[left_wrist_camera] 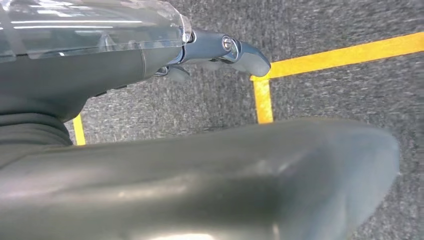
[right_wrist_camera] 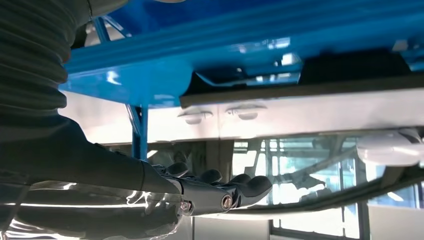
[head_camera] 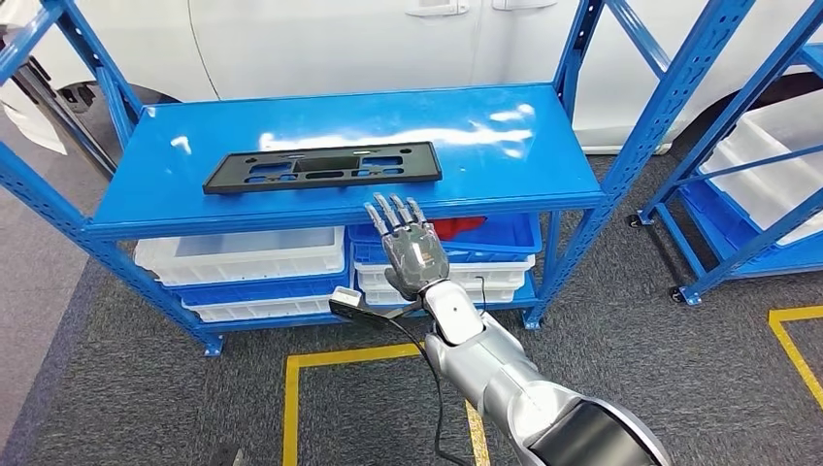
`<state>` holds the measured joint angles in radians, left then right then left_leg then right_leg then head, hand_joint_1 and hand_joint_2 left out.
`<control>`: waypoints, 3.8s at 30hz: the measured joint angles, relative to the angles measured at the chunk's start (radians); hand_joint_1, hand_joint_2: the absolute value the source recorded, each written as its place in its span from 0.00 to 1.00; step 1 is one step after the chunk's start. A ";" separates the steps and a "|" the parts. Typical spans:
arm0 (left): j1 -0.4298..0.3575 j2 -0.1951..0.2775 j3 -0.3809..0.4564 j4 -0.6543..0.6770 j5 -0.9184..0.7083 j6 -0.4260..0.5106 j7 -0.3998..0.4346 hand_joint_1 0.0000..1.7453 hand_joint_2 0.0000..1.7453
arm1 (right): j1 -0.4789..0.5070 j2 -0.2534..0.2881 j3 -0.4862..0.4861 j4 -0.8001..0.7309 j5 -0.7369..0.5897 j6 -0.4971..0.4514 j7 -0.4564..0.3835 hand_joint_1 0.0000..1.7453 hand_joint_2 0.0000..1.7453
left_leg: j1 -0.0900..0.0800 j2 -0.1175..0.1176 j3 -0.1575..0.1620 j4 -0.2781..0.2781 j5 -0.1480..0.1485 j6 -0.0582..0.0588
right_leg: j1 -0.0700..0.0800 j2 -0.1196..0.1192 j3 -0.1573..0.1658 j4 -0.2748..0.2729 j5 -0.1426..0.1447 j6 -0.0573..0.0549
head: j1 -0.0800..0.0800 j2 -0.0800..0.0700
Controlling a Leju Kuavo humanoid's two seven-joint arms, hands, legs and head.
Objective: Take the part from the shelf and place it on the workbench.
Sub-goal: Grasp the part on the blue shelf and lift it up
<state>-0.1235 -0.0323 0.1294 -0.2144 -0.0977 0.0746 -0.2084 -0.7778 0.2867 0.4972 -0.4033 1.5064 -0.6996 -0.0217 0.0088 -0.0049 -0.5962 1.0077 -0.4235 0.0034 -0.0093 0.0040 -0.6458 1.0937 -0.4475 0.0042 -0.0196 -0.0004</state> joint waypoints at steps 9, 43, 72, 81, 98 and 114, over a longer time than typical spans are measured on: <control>-0.005 -0.002 0.002 0.000 -0.019 0.000 0.001 0.00 0.00 | 0.017 0.018 0.013 -0.092 0.011 0.000 -0.030 0.00 1.00 | 0.003 0.002 -0.090 0.202 -0.111 -0.044 | 0.002 0.002 0.036 -0.072 0.013 -0.043 | 0.000 0.000; -0.006 -0.005 0.018 0.000 -0.028 0.009 -0.001 0.00 0.00 | 0.013 0.038 0.057 -0.099 0.049 0.000 0.012 0.00 1.00 | 0.003 0.002 -0.134 0.275 -0.098 -0.042 | 0.005 0.004 0.066 -0.074 -0.012 -0.047 | 0.000 0.000; -0.023 -0.015 0.027 0.000 -0.072 0.000 0.003 0.00 0.00 | -0.006 0.064 0.423 0.009 -0.183 0.018 0.008 0.00 0.00 | 0.005 -0.002 -0.058 0.258 -0.185 -0.047 | 0.009 -0.015 0.002 -0.087 0.056 -0.054 | -0.001 0.000; -0.019 -0.015 0.040 0.000 -0.078 0.009 0.002 0.00 0.00 | -0.009 0.070 0.433 0.016 -0.236 0.012 0.015 0.00 0.00 | -0.005 0.011 0.017 -0.020 -0.003 -0.003 | 0.015 -0.016 0.026 -0.087 0.038 -0.024 | -0.001 0.000; -0.021 -0.017 0.047 0.000 -0.111 0.011 0.012 0.00 0.00 | -0.015 0.061 0.381 -0.016 -0.022 0.004 0.126 0.00 1.00 | 0.000 -0.002 0.007 0.020 -0.034 -0.028 | 0.005 -0.006 0.037 -0.082 0.022 -0.037 | -0.001 0.000; -0.020 -0.018 0.053 0.000 -0.117 0.012 0.010 0.00 0.00 | -0.027 0.065 0.371 0.025 0.027 0.005 0.164 0.00 1.00 | 0.003 0.002 0.013 -0.015 0.000 -0.001 | 0.011 -0.008 0.039 -0.063 -0.003 -0.007 | 0.000 0.000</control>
<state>-0.1434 -0.0501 0.1821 -0.2140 -0.2152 0.0864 -0.1984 -0.8049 0.3519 0.8679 -0.3779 1.5333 -0.6950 0.1423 0.0117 -0.0028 -0.5832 0.9931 -0.4240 0.0023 0.0014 -0.0035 -0.6070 1.0309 -0.4503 -0.0029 -0.0201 -0.0004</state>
